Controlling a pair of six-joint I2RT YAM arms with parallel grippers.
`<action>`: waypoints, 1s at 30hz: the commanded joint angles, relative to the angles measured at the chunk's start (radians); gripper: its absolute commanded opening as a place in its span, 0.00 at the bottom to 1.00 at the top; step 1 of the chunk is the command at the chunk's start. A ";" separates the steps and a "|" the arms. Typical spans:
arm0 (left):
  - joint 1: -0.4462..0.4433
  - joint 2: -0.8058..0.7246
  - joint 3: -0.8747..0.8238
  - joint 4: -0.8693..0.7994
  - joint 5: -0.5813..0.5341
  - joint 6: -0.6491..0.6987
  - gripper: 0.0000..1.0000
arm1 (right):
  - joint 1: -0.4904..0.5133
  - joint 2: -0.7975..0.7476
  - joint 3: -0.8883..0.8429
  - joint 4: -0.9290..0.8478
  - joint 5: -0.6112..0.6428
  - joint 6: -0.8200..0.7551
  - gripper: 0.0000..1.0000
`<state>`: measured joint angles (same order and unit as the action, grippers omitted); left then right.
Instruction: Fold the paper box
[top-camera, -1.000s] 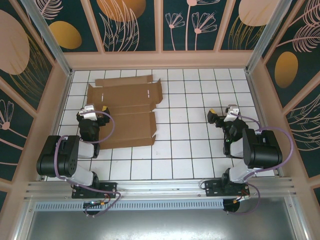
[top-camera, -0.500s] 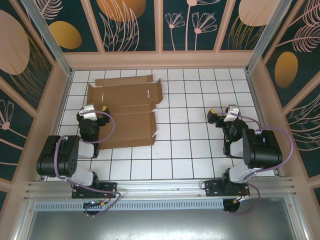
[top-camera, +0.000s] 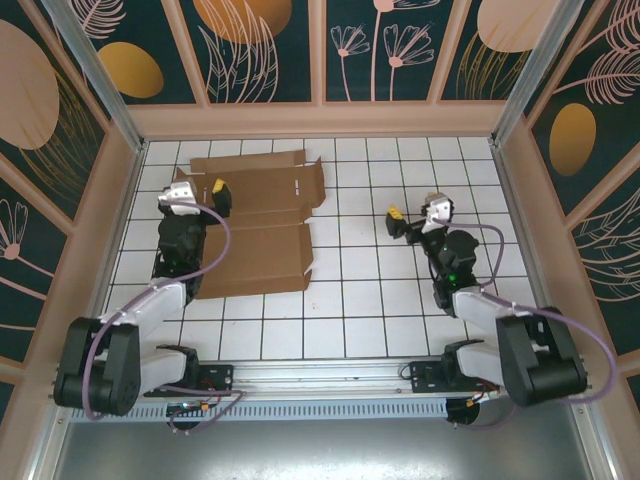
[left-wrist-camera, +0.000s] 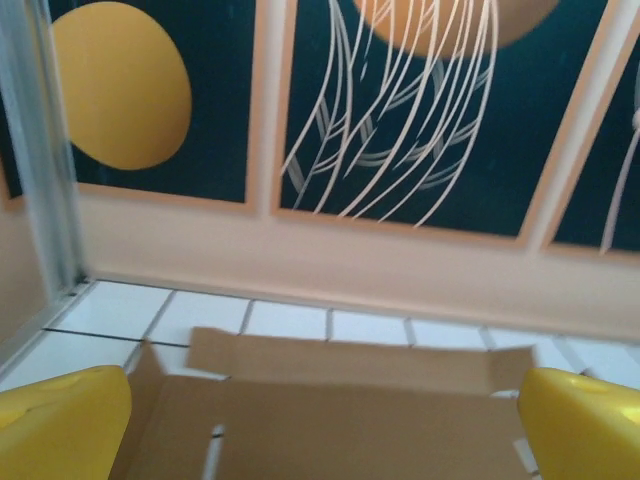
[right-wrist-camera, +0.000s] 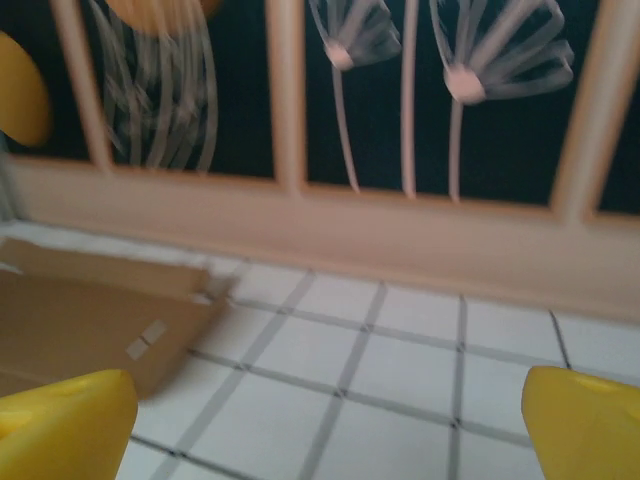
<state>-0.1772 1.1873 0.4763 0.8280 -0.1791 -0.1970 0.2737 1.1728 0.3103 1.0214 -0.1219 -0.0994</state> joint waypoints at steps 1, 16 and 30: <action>-0.054 -0.057 0.067 -0.249 0.072 -0.182 0.99 | 0.114 -0.074 0.146 -0.234 0.110 0.016 0.99; -0.230 -0.049 0.288 -0.909 -0.065 -0.649 0.99 | 0.196 0.031 0.622 -1.014 0.047 0.480 0.99; -0.113 0.240 0.280 -0.785 0.162 -0.703 0.84 | 0.280 0.519 0.800 -0.960 -0.121 0.410 0.95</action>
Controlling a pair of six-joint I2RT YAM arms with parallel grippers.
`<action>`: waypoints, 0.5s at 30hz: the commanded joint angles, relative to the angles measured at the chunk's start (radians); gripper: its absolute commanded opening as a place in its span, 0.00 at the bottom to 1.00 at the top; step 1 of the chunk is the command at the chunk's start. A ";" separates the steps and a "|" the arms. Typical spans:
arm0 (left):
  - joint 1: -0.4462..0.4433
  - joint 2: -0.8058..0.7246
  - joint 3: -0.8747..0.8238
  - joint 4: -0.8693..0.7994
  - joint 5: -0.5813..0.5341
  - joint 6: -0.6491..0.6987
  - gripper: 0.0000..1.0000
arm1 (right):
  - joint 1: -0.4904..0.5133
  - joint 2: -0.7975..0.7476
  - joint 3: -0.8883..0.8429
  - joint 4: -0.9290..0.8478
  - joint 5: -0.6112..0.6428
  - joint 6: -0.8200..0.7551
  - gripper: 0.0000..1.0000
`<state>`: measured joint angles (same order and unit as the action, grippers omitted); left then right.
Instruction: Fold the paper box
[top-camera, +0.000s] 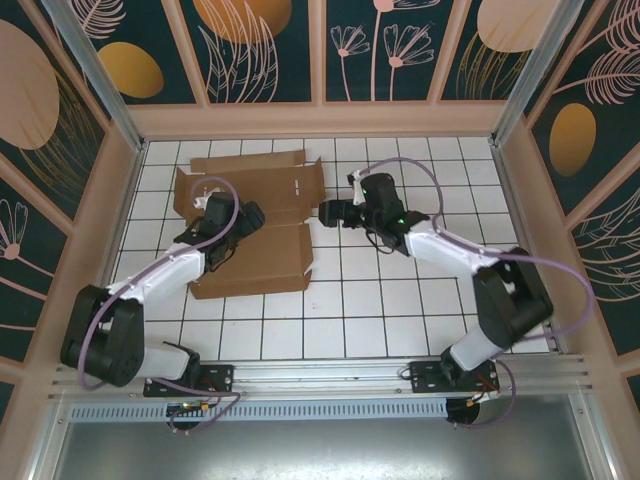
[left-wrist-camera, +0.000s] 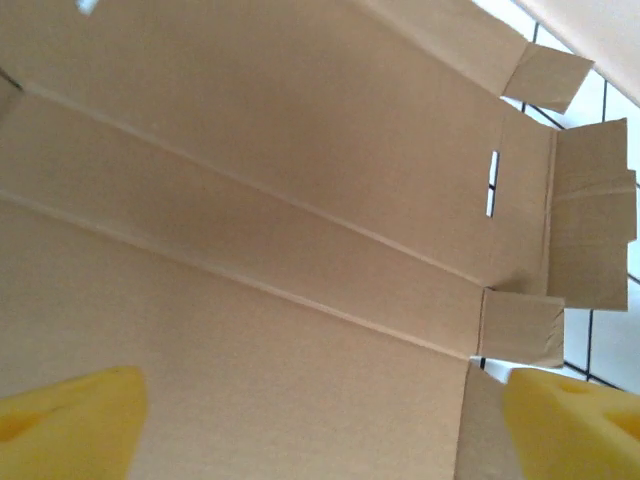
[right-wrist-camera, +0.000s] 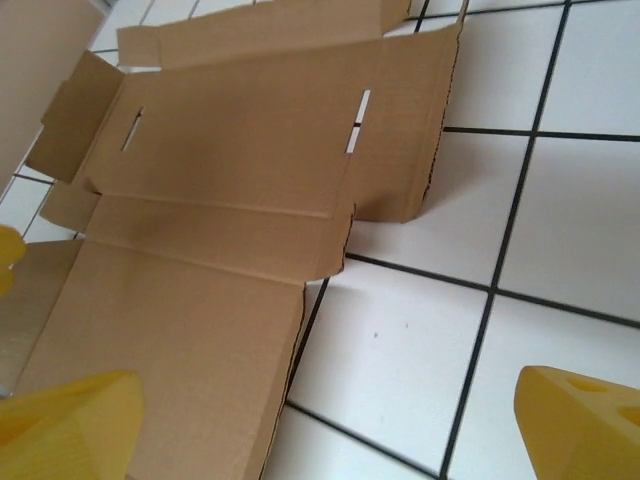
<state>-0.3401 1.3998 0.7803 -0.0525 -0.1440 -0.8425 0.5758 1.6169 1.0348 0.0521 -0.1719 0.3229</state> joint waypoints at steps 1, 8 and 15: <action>0.065 0.044 -0.030 0.114 0.149 -0.066 0.81 | -0.023 0.120 0.110 -0.005 -0.067 -0.014 0.95; 0.083 0.132 0.000 0.121 0.159 -0.053 0.70 | -0.144 0.392 0.306 -0.003 -0.198 0.047 0.87; 0.095 0.187 0.024 0.108 0.154 -0.049 0.73 | -0.150 0.587 0.490 -0.006 -0.302 0.039 0.79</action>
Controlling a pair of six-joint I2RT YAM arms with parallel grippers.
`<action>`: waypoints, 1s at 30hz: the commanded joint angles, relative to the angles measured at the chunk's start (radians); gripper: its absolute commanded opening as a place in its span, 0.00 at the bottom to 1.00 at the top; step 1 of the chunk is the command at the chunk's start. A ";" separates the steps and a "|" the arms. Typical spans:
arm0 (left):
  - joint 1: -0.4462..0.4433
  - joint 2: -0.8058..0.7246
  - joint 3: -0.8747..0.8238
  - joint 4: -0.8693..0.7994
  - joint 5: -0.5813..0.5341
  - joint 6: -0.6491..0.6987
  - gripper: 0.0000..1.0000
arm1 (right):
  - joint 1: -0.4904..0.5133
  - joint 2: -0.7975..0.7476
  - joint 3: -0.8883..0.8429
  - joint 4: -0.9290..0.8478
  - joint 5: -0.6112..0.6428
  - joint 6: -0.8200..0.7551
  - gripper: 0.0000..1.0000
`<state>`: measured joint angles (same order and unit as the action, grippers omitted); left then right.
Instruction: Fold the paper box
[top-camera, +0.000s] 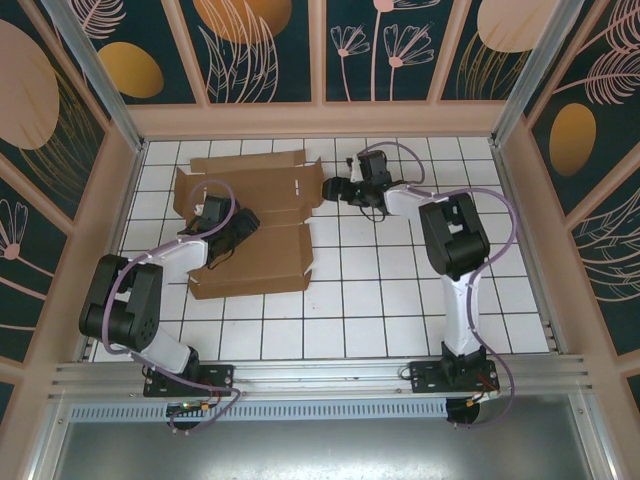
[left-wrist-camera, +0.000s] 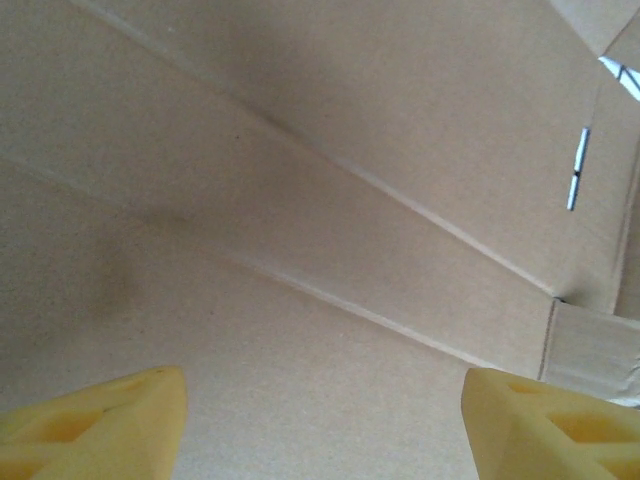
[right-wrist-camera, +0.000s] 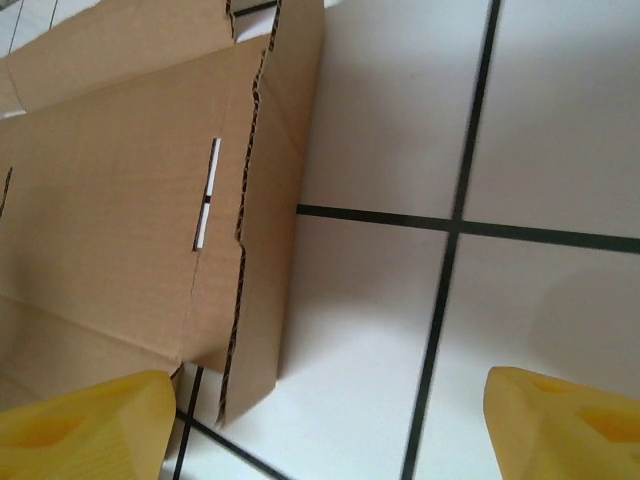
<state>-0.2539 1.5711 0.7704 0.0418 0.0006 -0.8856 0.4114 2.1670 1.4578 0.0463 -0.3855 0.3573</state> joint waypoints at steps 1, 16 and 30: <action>0.008 0.019 0.035 0.011 0.006 -0.006 0.73 | 0.015 0.051 0.087 -0.001 -0.097 0.007 0.79; 0.008 0.088 0.023 0.033 0.015 -0.013 0.65 | 0.014 0.267 0.377 -0.140 -0.084 0.018 0.45; 0.008 0.214 0.157 -0.021 0.078 0.056 0.66 | -0.042 -0.026 -0.082 0.143 0.030 0.117 0.00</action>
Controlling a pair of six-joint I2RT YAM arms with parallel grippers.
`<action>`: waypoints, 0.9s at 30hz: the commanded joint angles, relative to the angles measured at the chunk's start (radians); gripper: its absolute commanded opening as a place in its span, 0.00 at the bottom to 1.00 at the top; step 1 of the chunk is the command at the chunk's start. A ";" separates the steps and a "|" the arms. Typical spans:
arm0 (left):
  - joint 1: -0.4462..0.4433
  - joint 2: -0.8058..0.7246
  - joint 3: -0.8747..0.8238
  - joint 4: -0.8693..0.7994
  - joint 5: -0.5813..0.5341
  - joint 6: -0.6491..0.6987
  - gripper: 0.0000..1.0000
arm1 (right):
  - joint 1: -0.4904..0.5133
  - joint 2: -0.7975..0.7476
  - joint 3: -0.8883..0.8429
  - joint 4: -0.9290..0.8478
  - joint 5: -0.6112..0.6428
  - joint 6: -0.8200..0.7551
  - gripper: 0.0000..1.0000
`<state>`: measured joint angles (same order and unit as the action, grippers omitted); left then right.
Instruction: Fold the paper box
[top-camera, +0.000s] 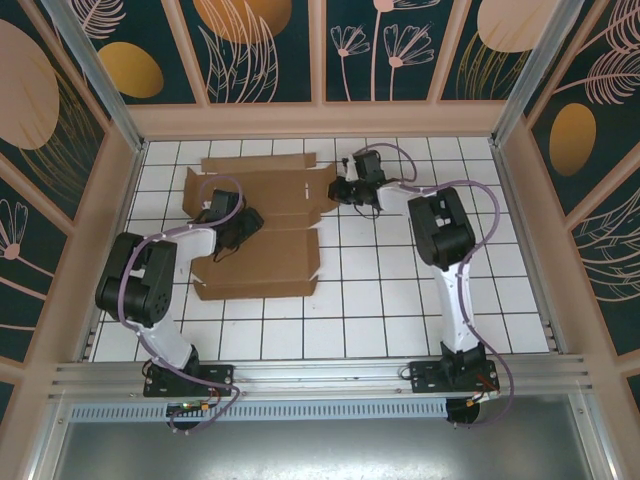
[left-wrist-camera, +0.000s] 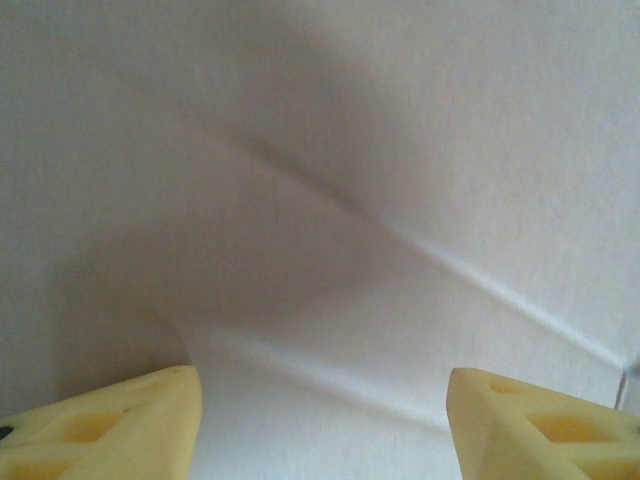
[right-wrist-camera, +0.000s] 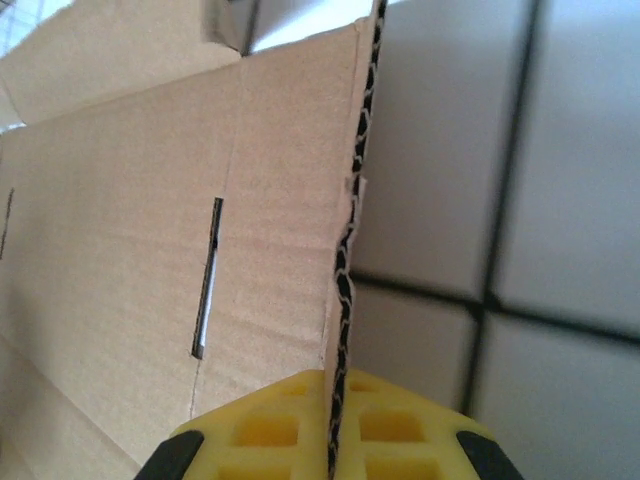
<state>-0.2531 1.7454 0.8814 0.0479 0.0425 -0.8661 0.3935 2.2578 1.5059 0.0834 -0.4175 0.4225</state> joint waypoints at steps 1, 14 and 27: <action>0.007 0.059 0.066 -0.034 0.046 0.044 0.65 | -0.032 -0.167 -0.214 0.154 0.090 0.092 0.00; -0.012 0.248 0.241 -0.068 0.166 0.157 0.65 | 0.105 -0.729 -1.021 0.491 0.231 0.416 0.28; -0.043 0.236 0.349 -0.156 0.191 0.226 0.75 | -0.076 -0.991 -0.885 0.138 0.354 0.136 0.89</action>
<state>-0.2893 1.9949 1.2198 -0.0422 0.2089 -0.6445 0.3592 1.2110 0.5335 0.3267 -0.0937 0.6582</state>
